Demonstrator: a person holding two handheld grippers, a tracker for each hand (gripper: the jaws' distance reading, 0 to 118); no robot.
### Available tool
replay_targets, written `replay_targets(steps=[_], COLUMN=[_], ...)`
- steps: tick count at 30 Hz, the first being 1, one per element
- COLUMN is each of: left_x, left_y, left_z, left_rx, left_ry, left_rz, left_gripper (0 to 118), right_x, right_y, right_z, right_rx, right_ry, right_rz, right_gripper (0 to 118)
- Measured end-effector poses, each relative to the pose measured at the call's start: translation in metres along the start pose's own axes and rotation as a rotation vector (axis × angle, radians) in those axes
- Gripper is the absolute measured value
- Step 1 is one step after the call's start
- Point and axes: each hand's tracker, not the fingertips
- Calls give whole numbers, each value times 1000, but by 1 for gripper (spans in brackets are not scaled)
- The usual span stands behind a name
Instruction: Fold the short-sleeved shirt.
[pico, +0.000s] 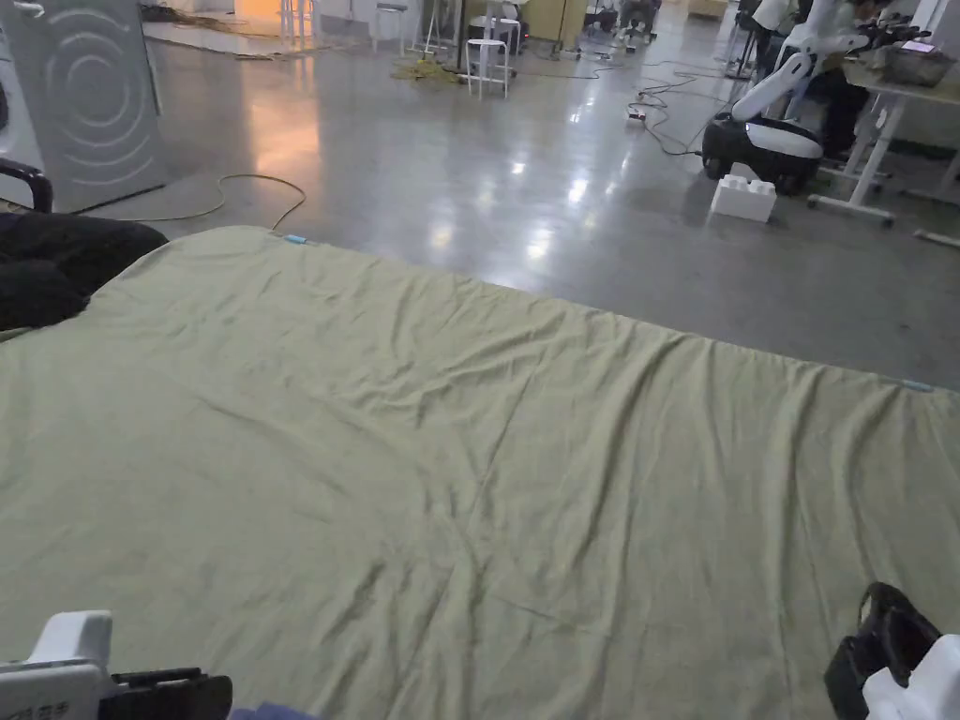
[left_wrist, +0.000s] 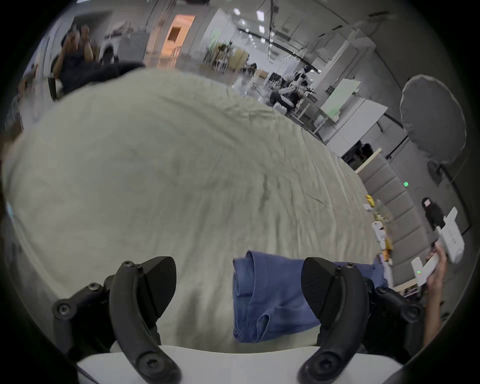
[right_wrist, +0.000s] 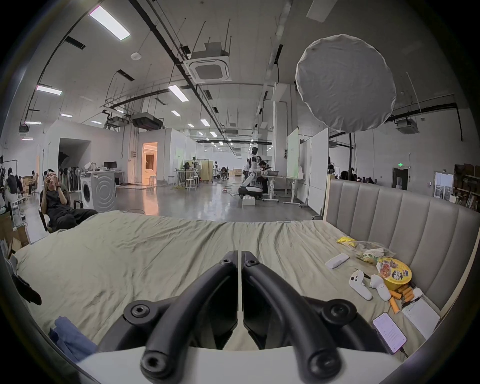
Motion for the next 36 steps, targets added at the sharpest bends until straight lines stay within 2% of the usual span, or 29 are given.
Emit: replay_targets(steps=[8,9,10,11,14,15,17,19,20,22,23,25,27,31,36], left_x=[-36,-38,-40,-41,-52,-30,-24,-24,-20,-18,-16,-13,-26,-6,7], left_y=[-4,-5,-9,-5,-10,-18,-24,-24,-24,-25,-26,-31,-27,-27,-17], left_z=[-55,-58,-57,-59,-72,-65,-67,-70,-68,-66,-67,-70,-72,-60,-45], left_rx=[-205,-171,-207,-120,-203,-222,-235,-213,-207,-217,-225,-276,-236,-208,-194], left_ry=[-258,-215,-241,-338,-466,-516,-571,-542,-525,-466,-427,-330,-389,-328,-307], left_rz=[220,183,222,185,323,373,409,350,340,298,269,226,276,166,164], left_gripper=[101,101,101,101,101,101,99,87,76,32,16,16,15,12,11], right_x=[2,2,2,2,2,2,1,-1,-2,-3,-4,-6,-7,-7,-2], right_y=[-5,-6,-5,-6,-8,-9,-11,-13,-14,-15,-15,-17,-17,-18,-19], right_z=[2,3,4,4,4,4,5,5,5,6,5,5,5,6,6], right_rx=[-34,-37,-41,-45,-53,-56,-63,-71,-76,-80,-83,-89,-91,-93,-97], right_ry=[-2,-5,-6,-7,-9,-10,-10,-4,-3,2,4,10,12,17,10], right_rz=[24,27,28,26,20,16,10,5,4,6,6,4,3,5,6], right_gripper=[3,3,3,3,3,3,3,3,3,3,3,3,3,3,3])
